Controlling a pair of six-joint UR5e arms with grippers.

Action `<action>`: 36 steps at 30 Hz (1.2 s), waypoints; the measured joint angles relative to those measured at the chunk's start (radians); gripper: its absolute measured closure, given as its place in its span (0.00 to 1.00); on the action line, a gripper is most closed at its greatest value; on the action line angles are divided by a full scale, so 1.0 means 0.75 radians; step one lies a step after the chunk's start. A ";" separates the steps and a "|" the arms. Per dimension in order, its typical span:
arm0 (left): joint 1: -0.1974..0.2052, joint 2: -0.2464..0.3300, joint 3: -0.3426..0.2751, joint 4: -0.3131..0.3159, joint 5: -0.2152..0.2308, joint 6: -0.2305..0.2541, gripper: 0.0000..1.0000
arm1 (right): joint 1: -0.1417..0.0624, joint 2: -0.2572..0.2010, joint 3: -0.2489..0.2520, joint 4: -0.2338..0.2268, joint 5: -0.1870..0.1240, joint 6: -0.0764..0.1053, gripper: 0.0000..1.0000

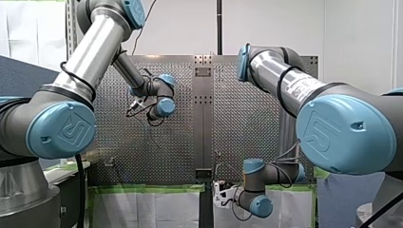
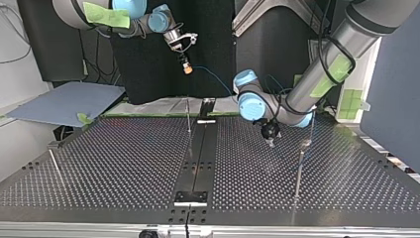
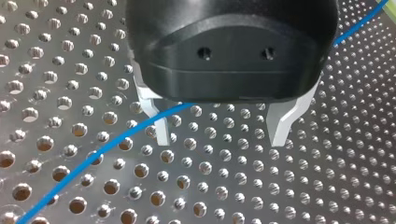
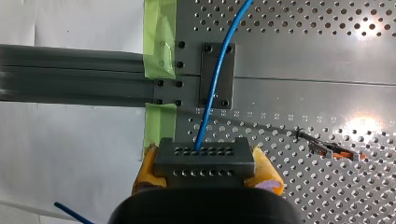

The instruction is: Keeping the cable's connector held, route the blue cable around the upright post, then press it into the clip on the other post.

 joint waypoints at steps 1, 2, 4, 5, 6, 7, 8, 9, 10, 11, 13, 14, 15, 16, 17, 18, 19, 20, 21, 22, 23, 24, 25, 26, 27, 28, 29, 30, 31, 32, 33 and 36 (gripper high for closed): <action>-0.001 0.000 0.000 -0.002 -0.007 0.000 0.01 | 0.000 0.000 0.000 0.000 0.000 0.000 1.00; -0.002 0.000 0.000 -0.004 -0.012 0.000 0.01 | 0.000 0.000 0.000 0.000 0.001 0.000 1.00; -0.005 -0.001 0.000 -0.012 -0.020 0.000 0.01 | 0.000 0.000 0.000 0.000 0.001 0.000 1.00; -0.007 -0.003 0.000 -0.015 -0.022 0.000 0.01 | 0.000 0.000 0.000 0.000 0.001 0.000 1.00; -0.009 -0.008 0.000 -0.020 -0.023 0.002 0.01 | 0.000 0.000 0.000 0.000 0.002 0.000 1.00; -0.011 -0.016 0.000 -0.026 -0.024 0.004 0.01 | 0.000 0.000 0.000 0.000 0.002 0.000 1.00; -0.013 -0.024 0.000 -0.031 -0.025 0.005 0.01 | 0.000 0.001 0.000 0.001 0.003 0.000 1.00; -0.015 -0.033 0.000 -0.037 -0.026 0.007 0.01 | -0.001 0.001 0.000 0.001 0.003 0.000 1.00; -0.019 -0.045 0.000 -0.043 -0.027 0.010 0.01 | -0.001 0.001 0.000 0.001 0.004 0.000 1.00; -0.023 -0.056 0.000 -0.046 -0.027 0.010 0.01 | 0.000 0.001 0.000 0.002 0.006 0.000 1.00; -0.033 -0.073 0.000 -0.050 -0.031 0.012 0.01 | 0.000 0.001 0.000 0.002 0.010 0.000 1.00; -0.036 -0.077 0.000 -0.052 -0.034 0.013 0.01 | 0.000 0.002 0.000 0.002 0.012 0.000 1.00; -0.038 -0.081 0.000 -0.053 -0.039 0.016 0.01 | -0.001 0.002 0.000 0.002 0.014 0.000 1.00; -0.041 -0.083 0.000 -0.054 -0.044 0.019 0.01 | -0.001 0.002 0.000 0.003 0.016 0.000 1.00; -0.042 -0.085 0.000 -0.055 -0.047 0.020 0.01 | -0.002 0.002 0.000 0.003 0.018 0.001 1.00; -0.043 -0.086 0.000 -0.055 -0.049 0.022 0.01 | -0.003 0.002 0.000 0.003 0.020 0.001 1.00; -0.044 -0.086 0.000 -0.055 -0.050 0.023 0.01 | -0.003 0.002 0.000 0.004 0.021 0.000 1.00; -0.045 -0.087 0.000 -0.055 -0.051 0.023 0.01 | -0.004 0.002 0.000 0.004 0.022 0.000 1.00; -0.046 -0.087 0.000 -0.056 -0.052 0.024 0.01 | -0.004 0.002 0.000 0.004 0.022 0.000 1.00; -0.047 -0.087 0.000 -0.056 -0.051 0.024 0.01 | -0.004 0.002 0.000 0.004 0.022 0.000 1.00; -0.048 -0.087 0.000 -0.056 -0.051 0.023 0.01 | -0.005 0.002 0.000 0.004 0.022 0.000 1.00; -0.050 -0.088 0.000 -0.056 -0.050 0.023 0.01 | -0.005 0.002 0.000 0.004 0.023 0.000 1.00; -0.052 -0.091 0.000 -0.056 -0.048 0.022 0.01 | -0.005 0.002 0.000 0.004 0.022 0.000 1.00; -0.054 -0.097 0.000 -0.057 -0.045 0.022 0.01 | -0.004 0.002 0.000 0.004 0.022 0.000 1.00; -0.056 -0.104 0.000 -0.058 -0.043 0.022 0.01 | -0.004 0.002 0.000 0.004 0.022 0.000 1.00; -0.058 -0.116 0.000 -0.062 -0.041 0.021 0.01 | -0.004 0.002 0.000 0.004 0.022 0.000 1.00; -0.060 -0.125 0.000 -0.066 -0.041 0.021 0.01 | -0.004 0.002 0.000 0.004 0.022 0.001 1.00; -0.062 -0.136 0.000 -0.070 -0.043 0.020 0.01 | -0.004 0.002 0.000 0.004 0.021 0.000 1.00; -0.065 -0.150 0.000 -0.073 -0.048 0.018 0.01 | -0.004 0.002 0.000 0.004 0.021 0.000 1.00; -0.068 -0.161 0.000 -0.074 -0.054 0.016 0.01 | -0.004 0.002 0.000 0.004 0.021 0.000 1.00; -0.069 -0.172 0.000 -0.076 -0.061 0.014 0.01 | -0.004 0.002 0.000 0.004 0.020 0.000 1.00; -0.072 -0.195 0.000 -0.082 -0.078 0.010 0.01 | -0.004 0.002 0.000 0.004 0.018 0.000 1.00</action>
